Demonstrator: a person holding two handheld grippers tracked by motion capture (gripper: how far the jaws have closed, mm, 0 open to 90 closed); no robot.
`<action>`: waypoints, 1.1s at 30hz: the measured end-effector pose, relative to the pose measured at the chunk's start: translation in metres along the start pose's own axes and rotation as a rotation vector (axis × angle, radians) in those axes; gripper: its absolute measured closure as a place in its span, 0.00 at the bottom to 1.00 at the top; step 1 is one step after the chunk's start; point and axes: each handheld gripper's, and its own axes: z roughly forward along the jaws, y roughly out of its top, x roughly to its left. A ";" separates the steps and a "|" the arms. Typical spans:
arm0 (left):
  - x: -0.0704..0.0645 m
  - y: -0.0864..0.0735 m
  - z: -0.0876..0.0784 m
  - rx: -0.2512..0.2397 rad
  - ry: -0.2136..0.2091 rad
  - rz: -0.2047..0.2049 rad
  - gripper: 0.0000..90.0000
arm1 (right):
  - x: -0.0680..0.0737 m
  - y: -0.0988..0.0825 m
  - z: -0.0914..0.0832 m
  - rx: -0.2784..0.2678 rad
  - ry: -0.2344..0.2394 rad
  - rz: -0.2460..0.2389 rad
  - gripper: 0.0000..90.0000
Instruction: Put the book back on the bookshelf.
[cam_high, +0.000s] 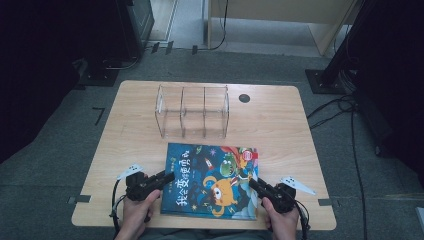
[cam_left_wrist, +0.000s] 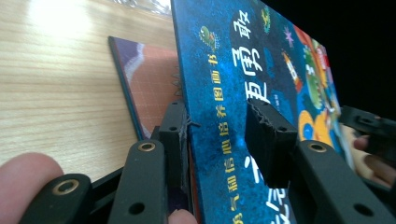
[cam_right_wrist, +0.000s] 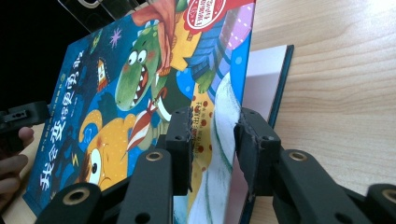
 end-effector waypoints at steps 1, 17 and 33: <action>0.001 0.001 0.000 0.007 -0.016 -0.012 0.68 | 0.000 0.000 0.000 0.000 0.000 0.000 0.75; 0.011 0.008 -0.001 0.081 -0.205 -0.103 0.66 | -0.004 0.004 -0.004 -0.030 0.012 0.000 0.76; 0.001 0.007 0.004 0.099 -0.164 0.044 0.48 | -0.004 0.007 -0.014 -0.068 0.139 -0.044 0.84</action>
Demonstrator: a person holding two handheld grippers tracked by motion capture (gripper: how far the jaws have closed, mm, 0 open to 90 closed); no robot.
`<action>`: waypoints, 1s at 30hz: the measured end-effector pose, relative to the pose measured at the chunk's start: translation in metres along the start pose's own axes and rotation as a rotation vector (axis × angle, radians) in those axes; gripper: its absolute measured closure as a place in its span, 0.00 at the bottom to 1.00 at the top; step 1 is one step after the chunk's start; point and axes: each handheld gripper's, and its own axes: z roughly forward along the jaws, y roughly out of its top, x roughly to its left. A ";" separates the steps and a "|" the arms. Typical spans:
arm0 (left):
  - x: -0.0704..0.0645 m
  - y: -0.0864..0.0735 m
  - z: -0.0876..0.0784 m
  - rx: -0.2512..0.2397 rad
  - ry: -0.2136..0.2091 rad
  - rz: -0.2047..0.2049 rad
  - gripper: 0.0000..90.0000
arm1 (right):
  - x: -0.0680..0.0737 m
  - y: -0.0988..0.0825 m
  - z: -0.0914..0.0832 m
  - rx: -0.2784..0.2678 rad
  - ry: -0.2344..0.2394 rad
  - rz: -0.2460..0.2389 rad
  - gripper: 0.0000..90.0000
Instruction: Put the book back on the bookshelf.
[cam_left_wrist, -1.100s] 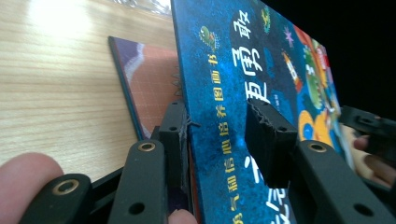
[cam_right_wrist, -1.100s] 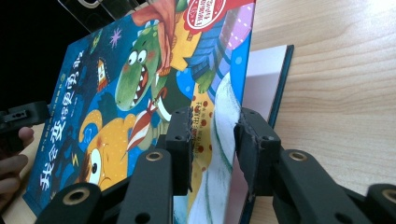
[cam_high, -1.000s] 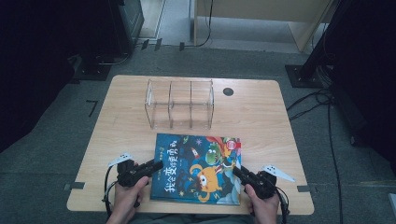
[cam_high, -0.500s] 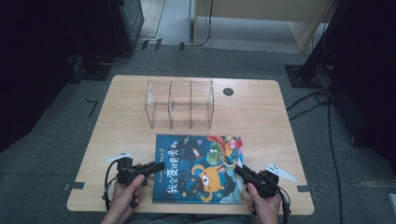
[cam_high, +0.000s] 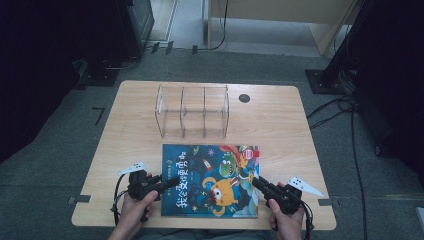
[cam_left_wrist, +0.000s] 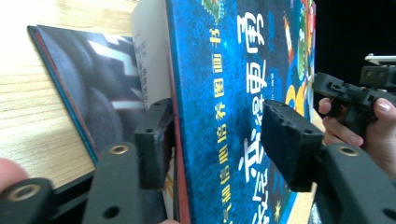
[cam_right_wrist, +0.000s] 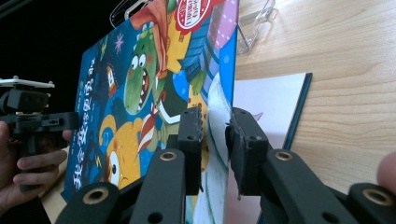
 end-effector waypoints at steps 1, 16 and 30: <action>0.000 0.000 0.000 0.003 0.011 0.003 0.48 | 0.000 0.000 0.000 0.000 0.000 0.000 0.84; -0.002 -0.001 0.009 0.080 0.132 0.038 0.19 | 0.004 -0.003 0.003 0.016 0.010 -0.031 0.84; -0.004 -0.002 0.008 0.077 0.155 0.059 0.18 | 0.008 -0.005 0.006 0.027 0.030 -0.051 0.85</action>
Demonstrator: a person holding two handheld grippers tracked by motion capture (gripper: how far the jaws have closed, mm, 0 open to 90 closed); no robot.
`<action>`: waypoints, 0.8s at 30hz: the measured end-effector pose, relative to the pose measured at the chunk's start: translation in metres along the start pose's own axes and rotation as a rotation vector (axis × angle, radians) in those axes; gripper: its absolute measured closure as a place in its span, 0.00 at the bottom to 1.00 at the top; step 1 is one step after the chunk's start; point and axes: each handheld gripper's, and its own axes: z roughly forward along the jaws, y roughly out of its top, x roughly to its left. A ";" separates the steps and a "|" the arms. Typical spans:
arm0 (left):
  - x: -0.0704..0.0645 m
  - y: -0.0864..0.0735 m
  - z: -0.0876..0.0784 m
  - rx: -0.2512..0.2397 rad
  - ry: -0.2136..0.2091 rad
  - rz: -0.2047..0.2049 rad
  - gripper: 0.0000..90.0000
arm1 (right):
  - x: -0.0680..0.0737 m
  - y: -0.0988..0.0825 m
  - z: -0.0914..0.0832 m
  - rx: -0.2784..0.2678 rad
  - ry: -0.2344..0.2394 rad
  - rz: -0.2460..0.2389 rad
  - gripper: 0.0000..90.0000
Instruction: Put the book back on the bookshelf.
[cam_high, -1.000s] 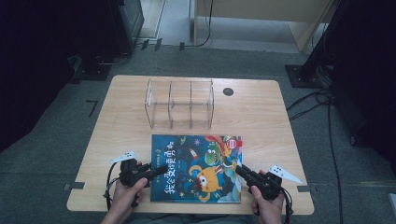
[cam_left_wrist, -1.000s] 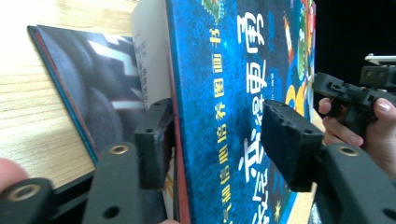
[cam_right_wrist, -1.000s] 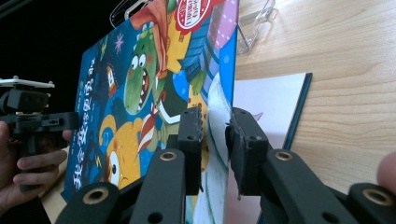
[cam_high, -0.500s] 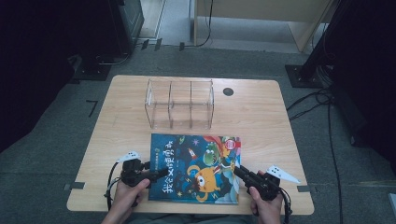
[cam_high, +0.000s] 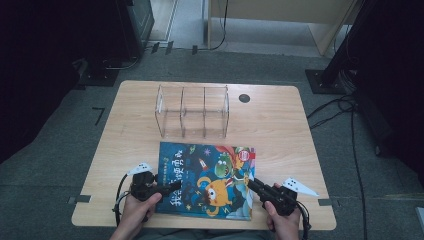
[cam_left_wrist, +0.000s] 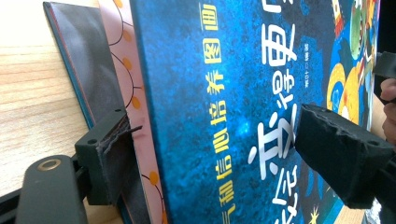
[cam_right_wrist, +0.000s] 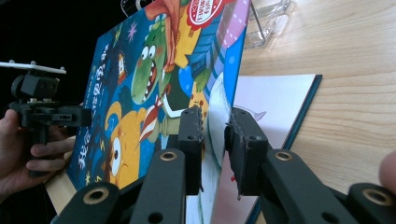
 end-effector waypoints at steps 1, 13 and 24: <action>0.000 0.000 0.000 0.001 -0.009 0.001 0.19 | 0.000 0.000 0.000 0.001 0.000 -0.002 0.85; 0.009 0.002 -0.008 -0.014 -0.081 -0.052 0.52 | -0.002 -0.001 0.004 0.017 -0.027 0.011 0.83; 0.017 0.004 -0.011 0.013 -0.167 -0.128 0.66 | 0.001 -0.001 0.008 0.032 -0.090 -0.010 0.75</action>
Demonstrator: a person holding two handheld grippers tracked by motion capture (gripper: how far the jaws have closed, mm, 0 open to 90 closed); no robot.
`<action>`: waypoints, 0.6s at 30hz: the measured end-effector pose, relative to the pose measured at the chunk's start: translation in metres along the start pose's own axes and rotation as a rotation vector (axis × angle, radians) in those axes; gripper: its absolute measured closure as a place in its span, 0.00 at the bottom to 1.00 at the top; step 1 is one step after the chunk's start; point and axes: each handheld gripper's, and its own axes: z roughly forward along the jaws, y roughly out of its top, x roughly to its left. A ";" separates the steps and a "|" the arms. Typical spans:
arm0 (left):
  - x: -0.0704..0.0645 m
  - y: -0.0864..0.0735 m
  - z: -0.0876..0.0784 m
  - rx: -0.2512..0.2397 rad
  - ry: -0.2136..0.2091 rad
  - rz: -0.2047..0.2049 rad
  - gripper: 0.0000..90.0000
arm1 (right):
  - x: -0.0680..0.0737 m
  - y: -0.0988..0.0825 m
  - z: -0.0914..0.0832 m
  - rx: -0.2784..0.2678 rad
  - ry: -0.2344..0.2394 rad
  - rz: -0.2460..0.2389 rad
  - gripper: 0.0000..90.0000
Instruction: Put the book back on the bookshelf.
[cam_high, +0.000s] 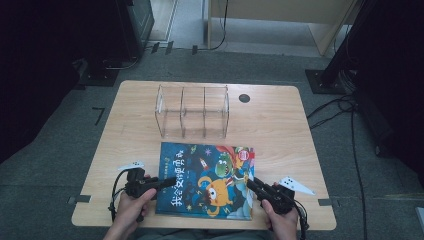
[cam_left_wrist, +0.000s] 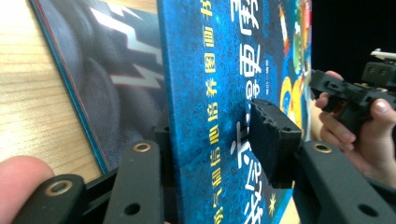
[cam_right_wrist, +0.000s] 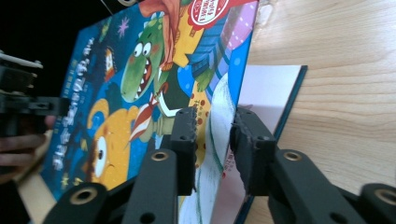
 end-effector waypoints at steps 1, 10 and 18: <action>0.000 0.000 0.000 0.004 -0.003 -0.008 0.66 | 0.000 0.000 0.000 0.000 0.000 0.000 0.75; -0.002 0.007 -0.006 0.027 -0.049 -0.054 0.75 | 0.006 0.002 -0.004 -0.023 -0.278 -0.097 0.47; -0.009 0.022 -0.011 0.068 -0.090 -0.095 0.81 | 0.010 0.001 0.005 0.021 -0.392 -0.147 0.37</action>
